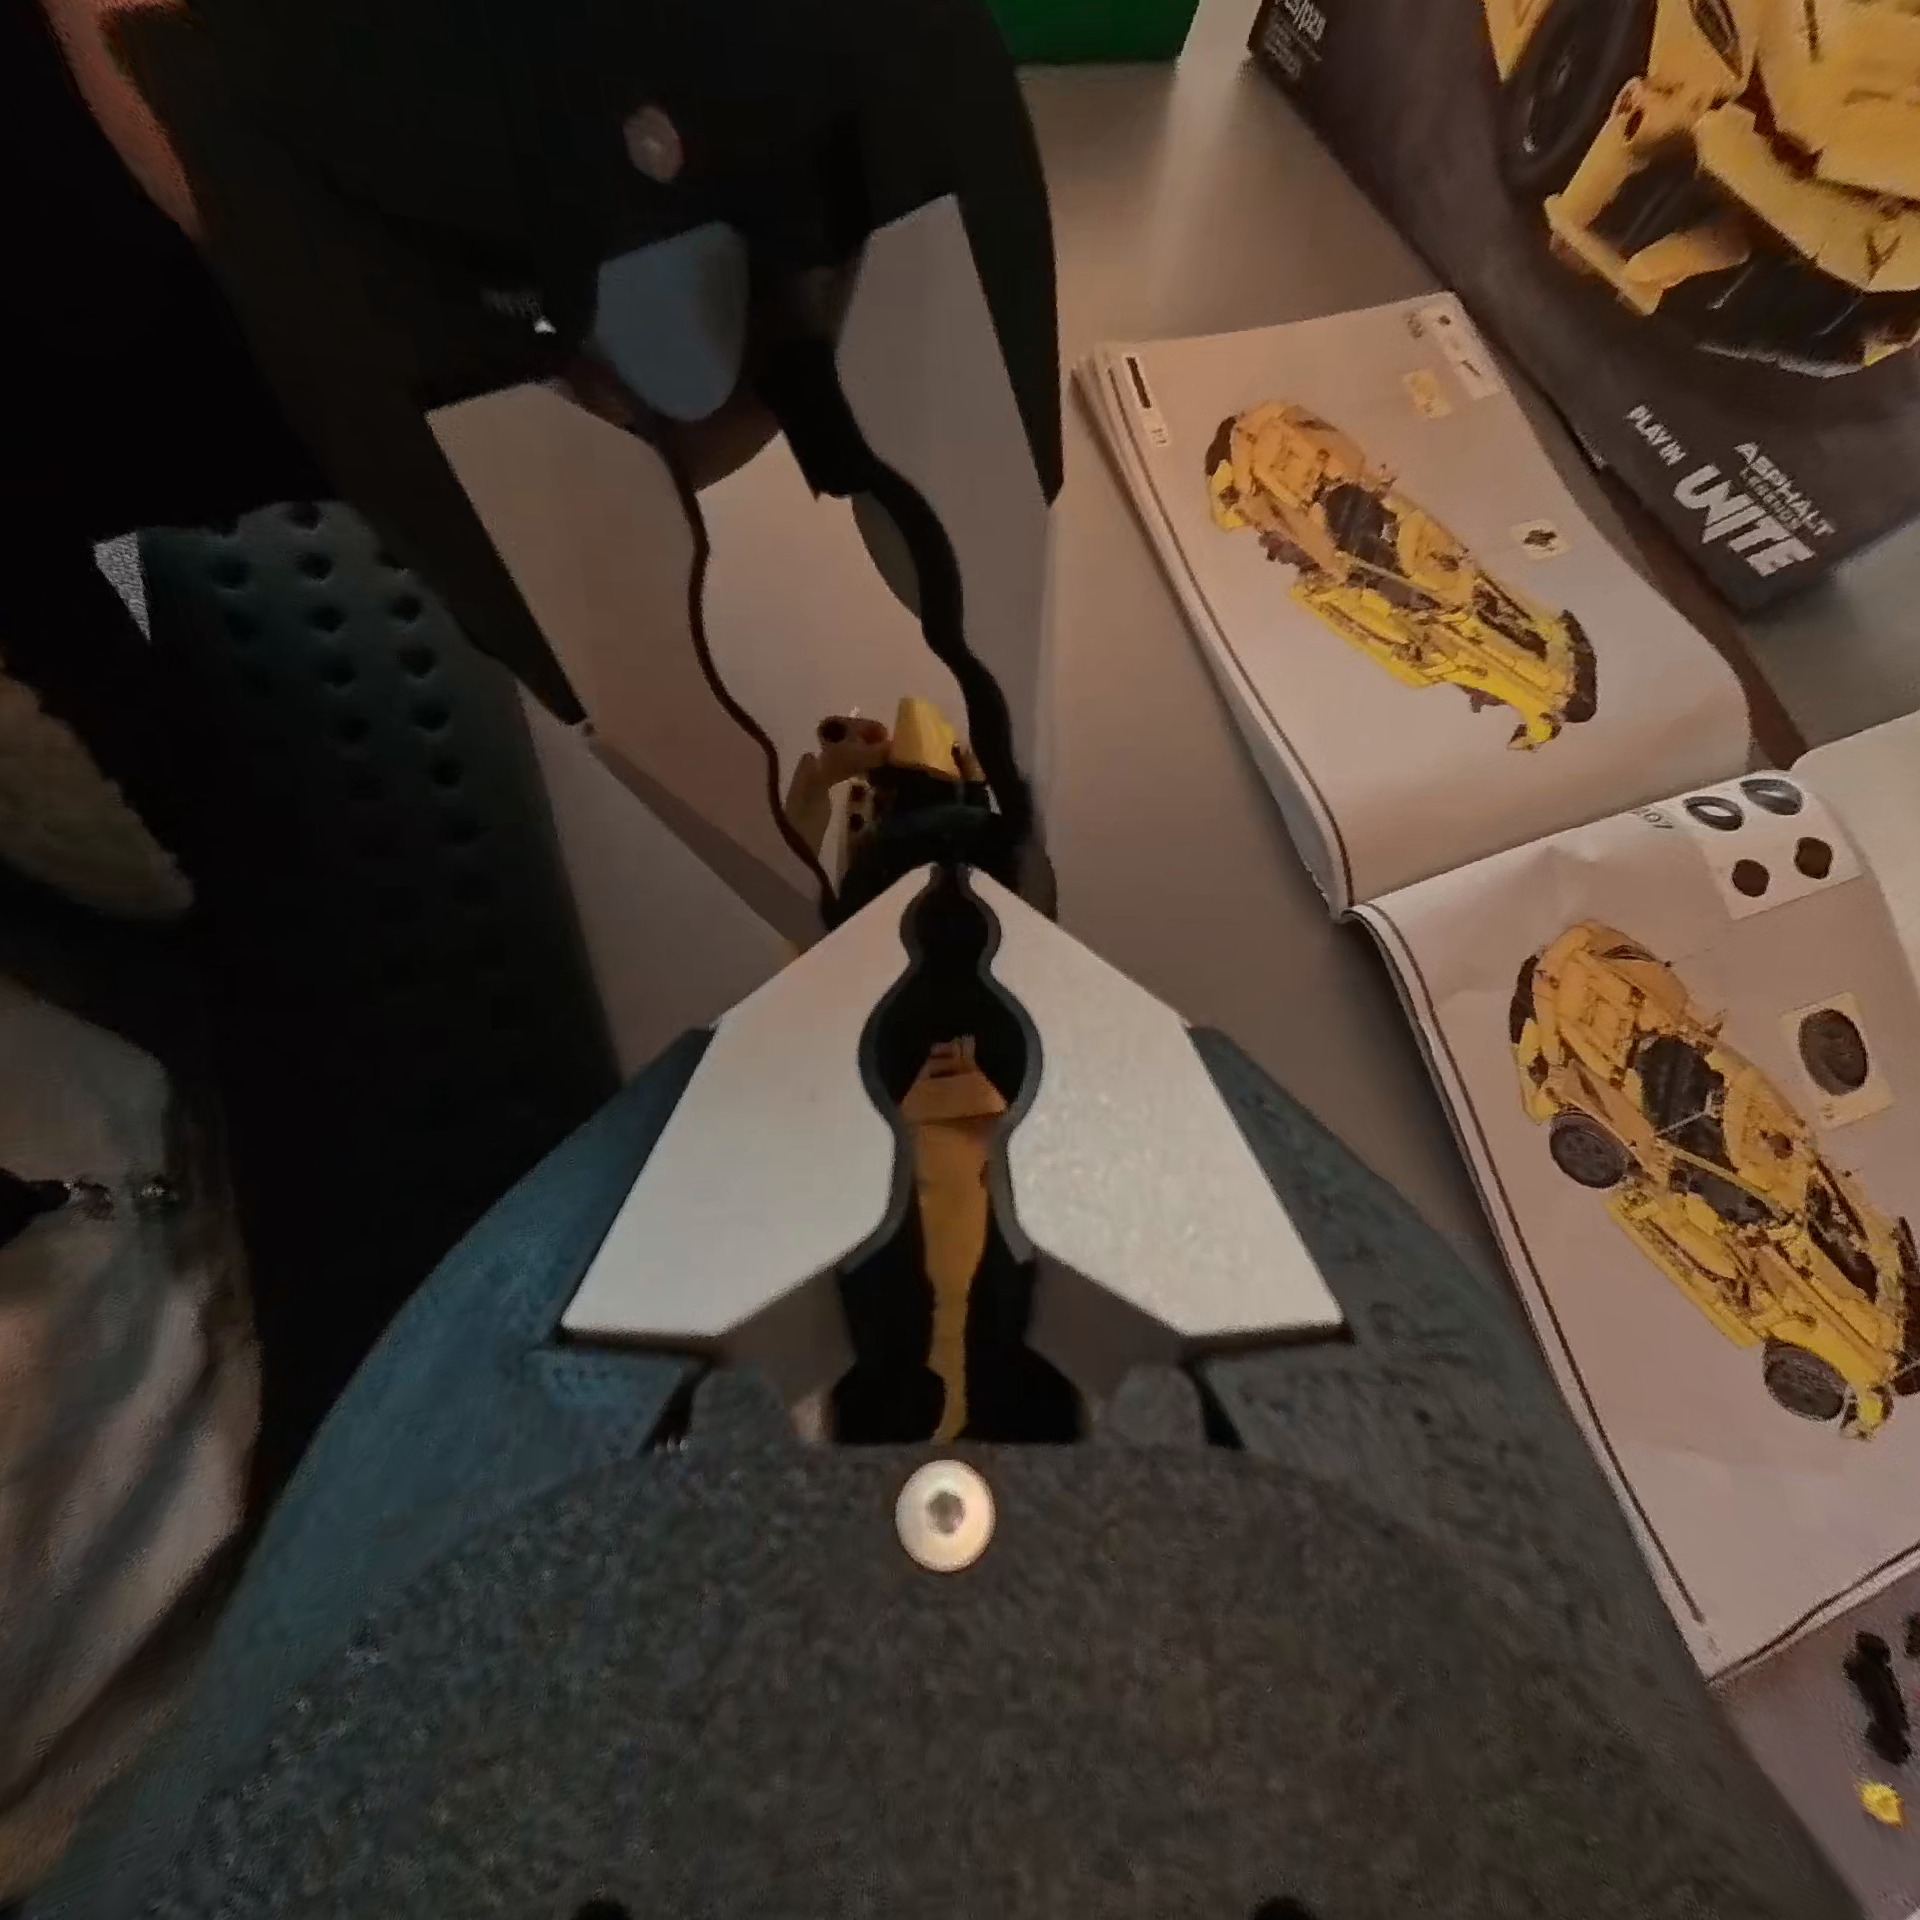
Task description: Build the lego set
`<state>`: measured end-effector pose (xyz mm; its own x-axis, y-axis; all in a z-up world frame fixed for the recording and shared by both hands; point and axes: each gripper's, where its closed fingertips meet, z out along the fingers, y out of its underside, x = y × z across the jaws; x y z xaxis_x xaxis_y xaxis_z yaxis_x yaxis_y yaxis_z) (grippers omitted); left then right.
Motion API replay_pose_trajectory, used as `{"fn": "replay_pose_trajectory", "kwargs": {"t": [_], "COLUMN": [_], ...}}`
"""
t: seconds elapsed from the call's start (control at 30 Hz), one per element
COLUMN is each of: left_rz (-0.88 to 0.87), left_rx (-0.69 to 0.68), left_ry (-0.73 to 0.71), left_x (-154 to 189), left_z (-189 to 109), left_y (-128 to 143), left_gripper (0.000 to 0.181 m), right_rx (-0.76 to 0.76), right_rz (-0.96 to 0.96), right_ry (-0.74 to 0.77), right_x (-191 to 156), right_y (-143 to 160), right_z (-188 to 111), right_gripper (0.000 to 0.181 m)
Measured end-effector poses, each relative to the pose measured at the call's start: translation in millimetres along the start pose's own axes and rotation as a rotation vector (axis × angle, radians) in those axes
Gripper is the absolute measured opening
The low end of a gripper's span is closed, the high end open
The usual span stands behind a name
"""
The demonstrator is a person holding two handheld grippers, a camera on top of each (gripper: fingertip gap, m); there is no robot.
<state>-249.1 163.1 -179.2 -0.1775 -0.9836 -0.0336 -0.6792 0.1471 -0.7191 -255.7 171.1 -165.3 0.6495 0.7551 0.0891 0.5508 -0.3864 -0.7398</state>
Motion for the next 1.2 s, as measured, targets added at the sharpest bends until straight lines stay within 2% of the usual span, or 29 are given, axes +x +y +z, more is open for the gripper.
{"fn": "replay_pose_trajectory", "kwargs": {"t": [0.3, 0.37, 0.4, 0.53, 0.63, 0.73, 0.9, 1.03, 1.2], "left_rz": [-0.027, -0.015, -0.005, 0.0, 0.002, -0.053, -0.106, -0.083, -0.071], "left_rx": [0.021, 0.029, 0.03, 0.032, 0.044, 0.103, 0.178, 0.183, 0.233], "left_ry": [0.015, 0.008, 0.007, 0.015, 0.005, -0.006, 0.0, -0.005, 0.066], "left_x": [-1, 0, 1, 3, 0, -9, -12, -10, -6], "left_z": [-2, -3, -4, -4, -12, -28, -43, -41, -30], "left_y": [-1, -4, -4, -2, 0, 1, 5, 6, -2], "left_gripper": [0.044, 0.044, 0.043, 0.043, 0.043, 0.043, 0.043, 0.043, 0.043], "right_rx": [0.042, 0.014, -0.023, -0.011, 0.036, 0.096, -0.016, -0.058, -0.122], "right_rz": [0.218, 0.241, 0.231, 0.158, 0.196, 0.232, 0.091, 0.012, -0.043], "right_ry": [-0.12, -0.095, -0.079, -0.065, -0.054, -0.097, -0.119, -0.081, -0.078], "right_x": [3, 9, 11, 7, 15, 15, -3, -4, -1], "right_y": [2, 8, 14, 11, 6, -1, 10, 11, 14], "right_z": [-1, -1, 0, 0, -4, -9, 1, 8, 12], "right_gripper": [0.0, 0.0, 0.0, 0.0, 0.0, 0.012, 0.01, 0.011, 0.005]}}
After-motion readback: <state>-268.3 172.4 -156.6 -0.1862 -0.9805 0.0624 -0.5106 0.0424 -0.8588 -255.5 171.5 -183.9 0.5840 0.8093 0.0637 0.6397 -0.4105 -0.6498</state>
